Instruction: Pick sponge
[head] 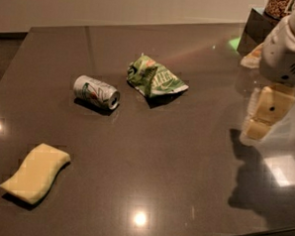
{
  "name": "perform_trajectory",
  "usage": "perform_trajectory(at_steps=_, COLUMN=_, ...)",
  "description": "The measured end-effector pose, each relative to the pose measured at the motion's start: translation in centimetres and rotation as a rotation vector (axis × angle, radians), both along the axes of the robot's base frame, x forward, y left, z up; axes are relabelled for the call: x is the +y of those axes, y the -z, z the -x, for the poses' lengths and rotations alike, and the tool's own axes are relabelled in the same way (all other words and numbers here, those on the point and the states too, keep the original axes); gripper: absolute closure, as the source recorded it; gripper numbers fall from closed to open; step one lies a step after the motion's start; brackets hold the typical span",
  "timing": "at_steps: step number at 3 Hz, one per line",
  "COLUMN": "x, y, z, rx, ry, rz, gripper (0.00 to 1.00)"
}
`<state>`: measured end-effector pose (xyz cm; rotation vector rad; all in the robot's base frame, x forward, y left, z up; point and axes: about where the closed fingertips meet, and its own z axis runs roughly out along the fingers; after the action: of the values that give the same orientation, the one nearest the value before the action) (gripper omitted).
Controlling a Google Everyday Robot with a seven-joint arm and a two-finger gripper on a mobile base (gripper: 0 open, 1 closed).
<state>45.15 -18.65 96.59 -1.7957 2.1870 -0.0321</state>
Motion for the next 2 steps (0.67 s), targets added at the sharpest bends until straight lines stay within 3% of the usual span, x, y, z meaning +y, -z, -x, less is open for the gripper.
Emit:
perform_trajectory(at_steps=1, x=3.5, y=0.9, z=-1.0, rx=0.022, ry=-0.072, rz=-0.032, gripper=0.00)
perform_trajectory(at_steps=2, x=9.0, y=1.5, z=-2.0, rx=0.023, ry=-0.180, rz=-0.090, gripper=0.00)
